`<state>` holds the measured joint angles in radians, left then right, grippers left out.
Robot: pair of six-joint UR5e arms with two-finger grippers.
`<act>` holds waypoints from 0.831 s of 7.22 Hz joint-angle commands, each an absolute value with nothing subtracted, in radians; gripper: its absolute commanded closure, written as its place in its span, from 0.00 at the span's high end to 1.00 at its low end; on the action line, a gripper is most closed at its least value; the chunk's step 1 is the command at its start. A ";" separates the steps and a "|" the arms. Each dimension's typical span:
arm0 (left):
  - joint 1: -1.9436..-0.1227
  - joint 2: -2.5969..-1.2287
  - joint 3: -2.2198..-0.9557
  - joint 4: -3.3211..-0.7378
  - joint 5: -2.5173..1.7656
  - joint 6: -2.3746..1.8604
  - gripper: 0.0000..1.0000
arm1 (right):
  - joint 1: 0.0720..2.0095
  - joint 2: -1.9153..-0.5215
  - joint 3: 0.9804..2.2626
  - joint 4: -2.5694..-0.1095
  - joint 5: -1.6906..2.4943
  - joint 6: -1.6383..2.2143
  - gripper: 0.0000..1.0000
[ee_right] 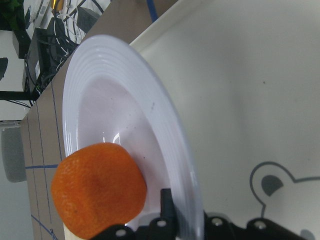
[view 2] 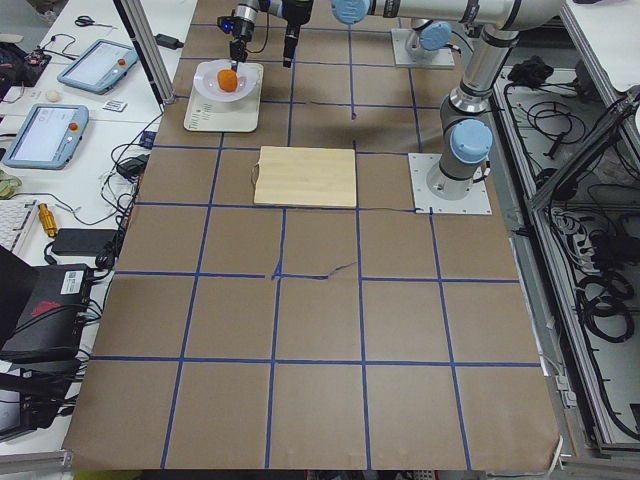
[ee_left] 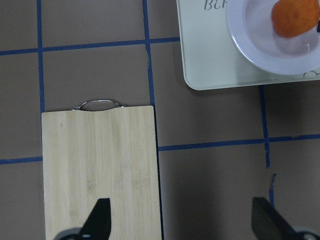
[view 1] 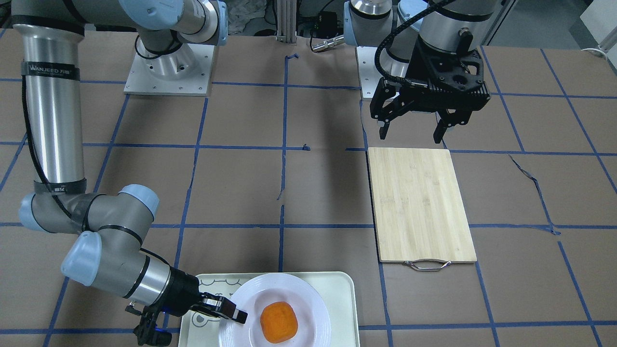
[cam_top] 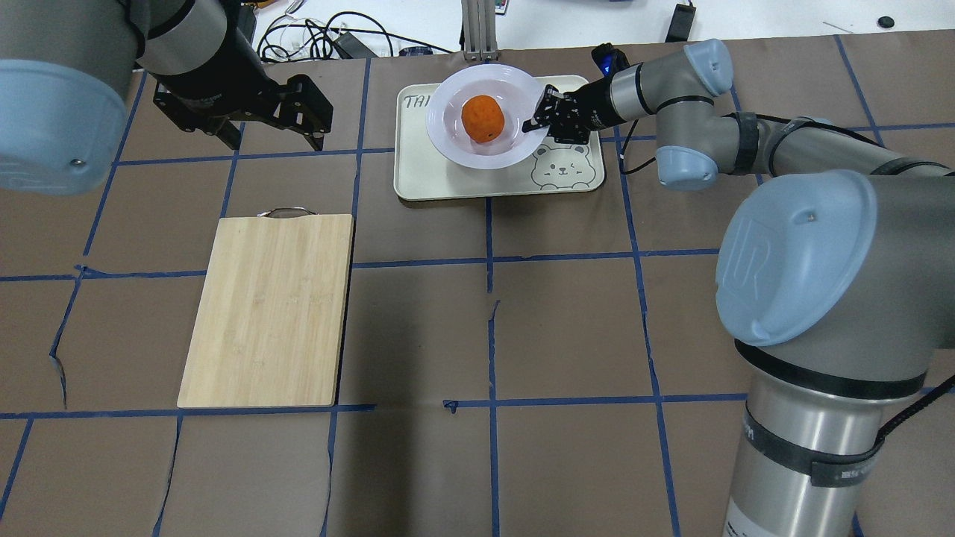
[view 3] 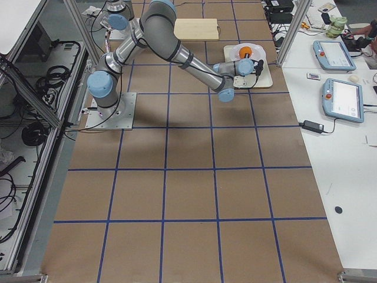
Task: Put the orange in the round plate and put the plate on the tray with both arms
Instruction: 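Open the right gripper and release the plate rim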
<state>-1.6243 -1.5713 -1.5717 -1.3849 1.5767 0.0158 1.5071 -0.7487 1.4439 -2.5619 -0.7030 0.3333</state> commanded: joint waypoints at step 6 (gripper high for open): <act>-1.626 -1.578 -1.549 -1.402 1.578 0.003 1.00 | 1.493 -0.762 1.401 -2.560 -0.797 0.337 0.89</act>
<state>-1.6256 -1.5779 -1.5489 -1.4016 1.5790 0.0064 1.5020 -0.7395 1.4048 -2.5608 -0.7627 0.3387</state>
